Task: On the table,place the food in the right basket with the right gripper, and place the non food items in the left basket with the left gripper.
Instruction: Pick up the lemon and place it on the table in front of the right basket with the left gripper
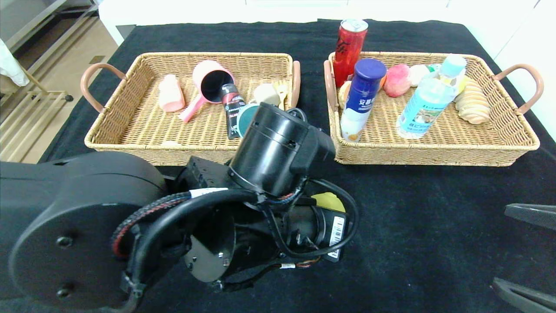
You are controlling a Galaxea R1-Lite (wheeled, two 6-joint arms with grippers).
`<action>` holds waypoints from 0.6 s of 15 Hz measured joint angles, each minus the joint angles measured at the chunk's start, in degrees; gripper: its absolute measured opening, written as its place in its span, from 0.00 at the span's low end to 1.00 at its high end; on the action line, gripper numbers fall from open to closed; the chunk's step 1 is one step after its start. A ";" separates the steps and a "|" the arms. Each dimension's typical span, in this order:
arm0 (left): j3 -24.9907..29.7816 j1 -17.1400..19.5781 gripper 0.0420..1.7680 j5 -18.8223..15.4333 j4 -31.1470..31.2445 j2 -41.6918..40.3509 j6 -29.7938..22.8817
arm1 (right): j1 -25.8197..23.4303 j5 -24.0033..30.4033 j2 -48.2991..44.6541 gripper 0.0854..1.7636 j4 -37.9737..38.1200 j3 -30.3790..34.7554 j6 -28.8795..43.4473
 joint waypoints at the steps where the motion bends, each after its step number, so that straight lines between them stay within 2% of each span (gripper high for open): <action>1: -1.12 -0.56 0.57 -0.04 0.04 0.96 0.26 | -0.39 0.04 -0.28 0.97 -0.05 -0.15 -0.02; 9: -8.29 -1.94 0.56 -0.04 0.06 9.09 3.60 | -3.56 0.20 -3.41 0.97 0.11 -1.66 0.04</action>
